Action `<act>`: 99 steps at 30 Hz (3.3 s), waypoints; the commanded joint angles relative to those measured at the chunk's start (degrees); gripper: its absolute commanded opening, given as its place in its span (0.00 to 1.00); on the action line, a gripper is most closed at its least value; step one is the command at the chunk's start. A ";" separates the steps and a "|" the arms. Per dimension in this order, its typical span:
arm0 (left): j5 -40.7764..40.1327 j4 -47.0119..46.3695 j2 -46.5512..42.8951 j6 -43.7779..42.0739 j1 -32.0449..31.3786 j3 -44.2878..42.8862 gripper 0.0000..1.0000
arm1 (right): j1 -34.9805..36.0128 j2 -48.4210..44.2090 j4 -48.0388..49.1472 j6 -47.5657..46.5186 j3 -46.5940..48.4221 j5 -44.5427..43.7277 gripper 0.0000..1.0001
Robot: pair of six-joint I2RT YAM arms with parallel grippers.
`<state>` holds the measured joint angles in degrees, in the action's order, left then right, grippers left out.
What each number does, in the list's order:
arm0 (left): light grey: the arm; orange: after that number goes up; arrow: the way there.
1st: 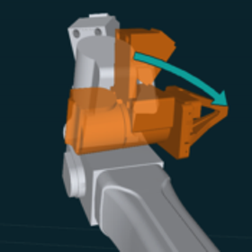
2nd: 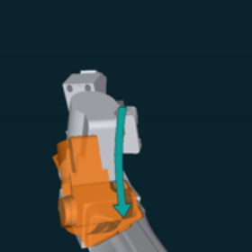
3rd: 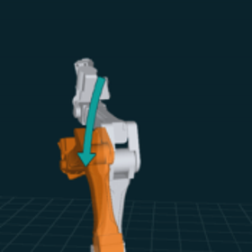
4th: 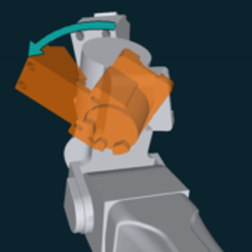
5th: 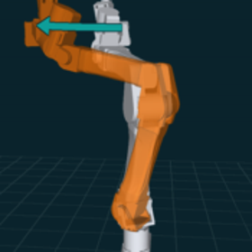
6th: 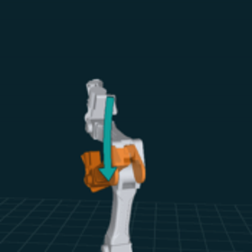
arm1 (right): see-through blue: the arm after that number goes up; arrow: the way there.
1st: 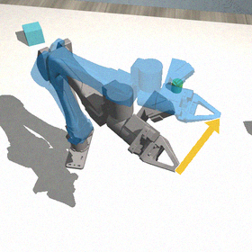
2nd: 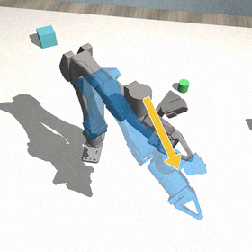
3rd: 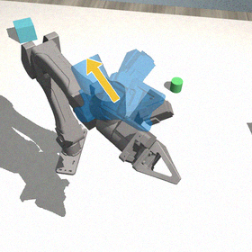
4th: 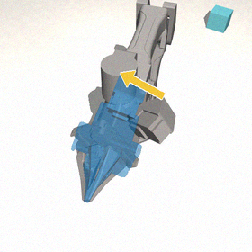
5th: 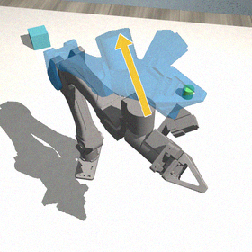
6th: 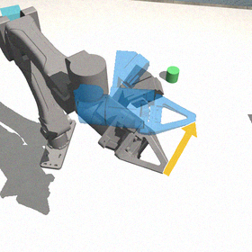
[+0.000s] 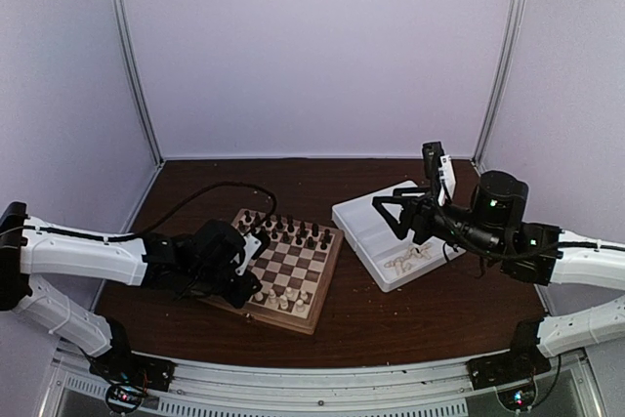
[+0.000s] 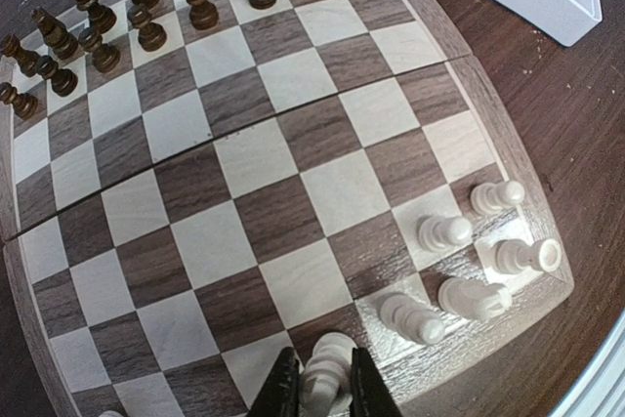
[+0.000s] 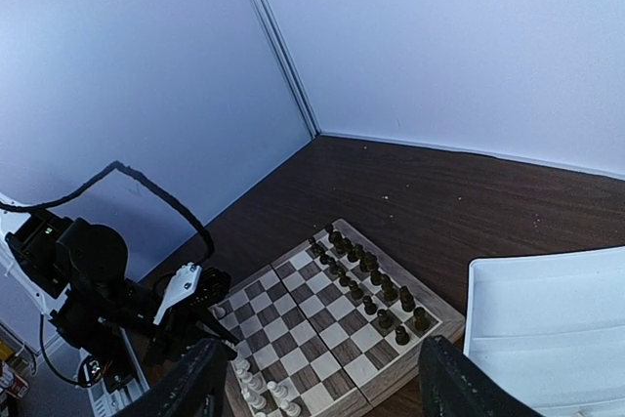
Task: Set up the chess pieces on the board
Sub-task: Place the chess piece on the chessboard, then pick up the chess piece from the storage box.
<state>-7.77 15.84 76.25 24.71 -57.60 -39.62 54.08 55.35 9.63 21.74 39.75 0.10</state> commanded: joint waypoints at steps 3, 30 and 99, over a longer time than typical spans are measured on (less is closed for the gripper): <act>-2.25 -4.76 1.58 -0.06 -0.68 1.13 0.04 | -0.47 -1.33 -0.02 -0.80 -0.89 -1.52 0.71; -2.43 2.06 -3.82 1.52 -1.48 -2.17 0.43 | -1.13 -1.75 -1.74 -0.73 -1.05 -2.28 0.72; 2.67 8.88 -7.00 -6.60 -1.43 -18.61 0.80 | -39.74 50.32 -41.28 -12.31 26.61 -8.96 0.34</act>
<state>-5.74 26.98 68.64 18.94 -58.89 -56.05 15.46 103.74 -34.72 8.14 65.43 -8.93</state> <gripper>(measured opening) 0.800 0.345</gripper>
